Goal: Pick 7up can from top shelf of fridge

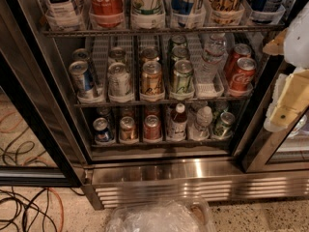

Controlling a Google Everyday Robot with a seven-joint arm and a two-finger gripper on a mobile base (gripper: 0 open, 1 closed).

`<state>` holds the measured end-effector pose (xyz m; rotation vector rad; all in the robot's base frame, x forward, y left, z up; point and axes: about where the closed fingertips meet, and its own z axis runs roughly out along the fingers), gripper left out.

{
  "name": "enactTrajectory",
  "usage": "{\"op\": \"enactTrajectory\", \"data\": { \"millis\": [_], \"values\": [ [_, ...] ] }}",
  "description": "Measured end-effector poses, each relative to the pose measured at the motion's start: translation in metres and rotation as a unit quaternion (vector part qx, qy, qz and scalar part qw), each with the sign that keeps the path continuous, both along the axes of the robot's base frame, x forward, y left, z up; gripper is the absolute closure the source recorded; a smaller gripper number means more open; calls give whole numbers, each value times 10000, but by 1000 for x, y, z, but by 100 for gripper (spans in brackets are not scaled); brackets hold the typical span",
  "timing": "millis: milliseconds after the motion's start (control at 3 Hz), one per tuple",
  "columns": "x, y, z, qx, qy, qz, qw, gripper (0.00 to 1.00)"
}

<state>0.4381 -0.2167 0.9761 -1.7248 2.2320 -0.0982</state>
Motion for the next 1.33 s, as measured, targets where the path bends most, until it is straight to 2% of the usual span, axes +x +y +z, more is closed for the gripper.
{"op": "enactTrajectory", "data": {
  "millis": [333, 667, 1000, 1333],
  "values": [
    [0, 0, 0, 1, 0, 0, 10000, 0],
    [3, 9, 4, 489, -66, -118, 9987, 0],
    [6, 25, 11, 1369, -164, -363, 9898, 0],
    [9, 46, 20, 2099, -330, -623, 9752, 0]
  ]
}}
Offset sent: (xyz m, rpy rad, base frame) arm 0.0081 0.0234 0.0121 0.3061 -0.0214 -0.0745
